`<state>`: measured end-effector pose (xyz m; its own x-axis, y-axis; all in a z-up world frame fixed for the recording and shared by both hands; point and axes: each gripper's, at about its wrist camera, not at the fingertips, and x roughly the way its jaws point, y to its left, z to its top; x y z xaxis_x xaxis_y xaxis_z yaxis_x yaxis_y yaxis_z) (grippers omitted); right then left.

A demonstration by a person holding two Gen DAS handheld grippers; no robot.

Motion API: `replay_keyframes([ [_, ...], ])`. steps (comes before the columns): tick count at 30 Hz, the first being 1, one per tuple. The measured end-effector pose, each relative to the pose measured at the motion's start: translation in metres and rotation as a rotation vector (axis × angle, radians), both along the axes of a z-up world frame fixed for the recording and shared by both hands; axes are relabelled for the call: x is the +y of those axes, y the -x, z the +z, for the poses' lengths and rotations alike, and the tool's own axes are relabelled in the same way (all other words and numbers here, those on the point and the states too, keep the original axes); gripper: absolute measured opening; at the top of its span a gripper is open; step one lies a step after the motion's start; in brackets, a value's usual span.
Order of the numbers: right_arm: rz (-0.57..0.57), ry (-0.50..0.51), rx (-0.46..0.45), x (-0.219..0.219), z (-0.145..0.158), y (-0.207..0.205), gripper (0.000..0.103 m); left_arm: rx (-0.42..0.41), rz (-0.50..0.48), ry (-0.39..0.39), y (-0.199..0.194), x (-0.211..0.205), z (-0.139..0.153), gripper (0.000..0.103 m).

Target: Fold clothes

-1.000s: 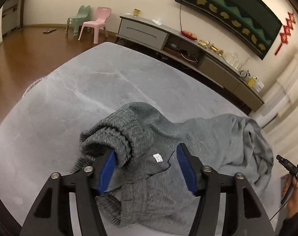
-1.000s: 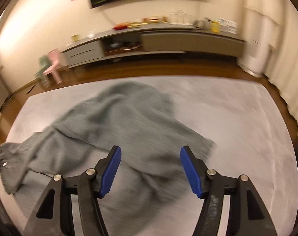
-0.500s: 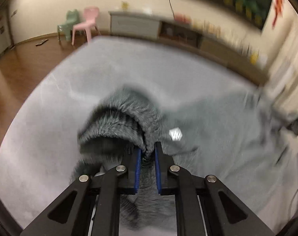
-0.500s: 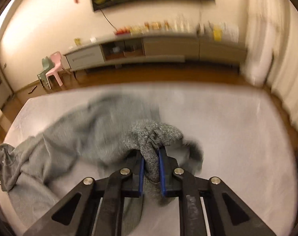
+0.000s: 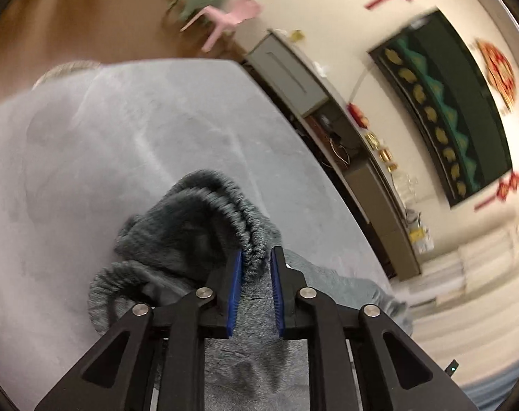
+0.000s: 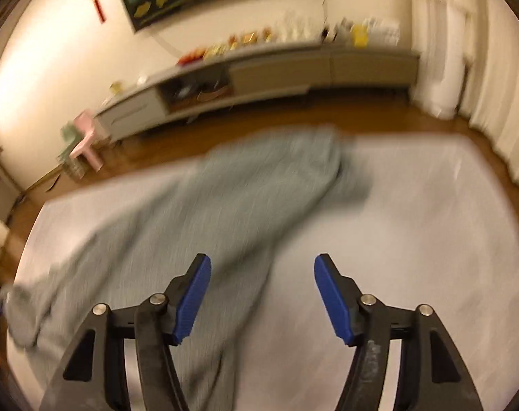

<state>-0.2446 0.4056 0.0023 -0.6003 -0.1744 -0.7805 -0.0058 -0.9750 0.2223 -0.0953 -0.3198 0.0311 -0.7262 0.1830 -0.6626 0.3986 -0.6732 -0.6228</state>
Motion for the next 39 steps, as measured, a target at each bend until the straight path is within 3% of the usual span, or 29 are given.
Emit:
replay_keyframes([
  [3, 0.090, -0.005, -0.061, -0.029, -0.037, -0.013, 0.066, -0.020, -0.026, 0.024, 0.001, 0.008, 0.002, 0.017],
  [5, 0.110, -0.052, -0.045, -0.045, -0.047, -0.013, 0.063, -0.038, -0.030, 0.041, -0.001, 0.009, 0.001, 0.017],
  [6, 0.111, -0.099, -0.023, -0.050, -0.046, -0.013, 0.050, -0.045, -0.027, 0.052, -0.002, 0.009, 0.000, 0.017],
  [7, 0.115, -0.127, -0.014, -0.052, -0.043, -0.015, 0.008, -0.054, -0.016, 0.070, -0.004, 0.008, -0.001, 0.017],
  [9, 0.092, -0.123, 0.051, -0.042, -0.017, -0.034, 0.009, -0.066, 0.013, 0.077, -0.007, -0.001, -0.005, 0.017],
  [11, 0.056, -0.101, 0.163, -0.026, 0.023, -0.068, 0.008, -0.068, 0.047, 0.024, -0.012, -0.015, -0.011, 0.017],
  [13, 0.005, -0.084, 0.353, 0.001, 0.081, -0.131, 0.009, -0.063, 0.078, 0.002, -0.019, -0.020, -0.010, 0.017],
  [15, -0.042, -0.102, 0.437, 0.027, 0.110, -0.181, 0.009, -0.067, 0.089, -0.020, -0.022, -0.024, -0.011, 0.017],
  [17, -0.098, -0.120, 0.396, 0.055, 0.102, -0.216, 0.010, -0.076, 0.080, -0.054, -0.023, -0.025, -0.014, 0.017],
  [18, -0.127, -0.142, 0.340, 0.068, 0.086, -0.225, 0.013, -0.080, 0.053, -0.077, -0.022, -0.022, -0.016, 0.023],
  [20, -0.177, -0.173, 0.165, 0.094, 0.037, -0.231, 0.030, -0.092, -0.003, -0.096, -0.022, -0.013, -0.017, 0.033],
  [21, -0.210, -0.159, 0.092, 0.108, 0.016, -0.235, 0.031, -0.102, -0.034, -0.072, -0.024, -0.006, -0.014, 0.035],
  [22, -0.266, -0.068, 0.058, 0.122, 0.006, -0.238, 0.032, -0.108, -0.066, -0.044, -0.028, 0.002, -0.009, 0.036],
  [24, -0.362, 0.106, 0.004, 0.150, -0.010, -0.244, 0.036, -0.064, -0.139, 0.043, -0.043, 0.021, 0.012, 0.043],
  [25, -0.357, 0.146, 0.020, 0.153, -0.007, -0.245, 0.045, -0.008, -0.197, 0.119, -0.056, 0.036, 0.028, 0.048],
  [27, -0.331, 0.108, 0.047, 0.148, 0.002, -0.244, 0.049, 0.089, -0.330, 0.270, -0.077, 0.070, 0.046, 0.071],
  [28, -0.318, 0.095, 0.059, 0.144, 0.007, -0.243, 0.050, 0.127, -0.395, 0.348, -0.086, 0.087, 0.053, 0.076],
  [30, -0.293, 0.129, 0.070, 0.135, 0.010, -0.238, 0.053, 0.095, -0.503, 0.529, -0.088, 0.118, 0.044, 0.079],
  [32, -0.258, 0.164, 0.070, 0.123, 0.011, -0.234, 0.056, 0.005, -0.511, 0.620, -0.078, 0.129, 0.028, 0.079],
  [35, -0.209, 0.175, 0.068, 0.108, 0.009, -0.234, 0.056, -0.102, -0.531, 0.582, -0.060, 0.129, 0.001, 0.079],
  [37, -0.184, 0.181, 0.068, 0.095, 0.009, -0.238, 0.056, -0.150, -0.536, 0.577, -0.050, 0.131, -0.013, 0.070],
  [38, -0.175, 0.184, 0.067, 0.093, 0.009, -0.239, 0.056, -0.172, -0.540, 0.568, -0.045, 0.131, -0.019, 0.027],
  [39, -0.166, 0.187, 0.067, 0.091, 0.009, -0.240, 0.056, -0.186, -0.554, 0.527, -0.042, 0.131, -0.022, 0.007],
])
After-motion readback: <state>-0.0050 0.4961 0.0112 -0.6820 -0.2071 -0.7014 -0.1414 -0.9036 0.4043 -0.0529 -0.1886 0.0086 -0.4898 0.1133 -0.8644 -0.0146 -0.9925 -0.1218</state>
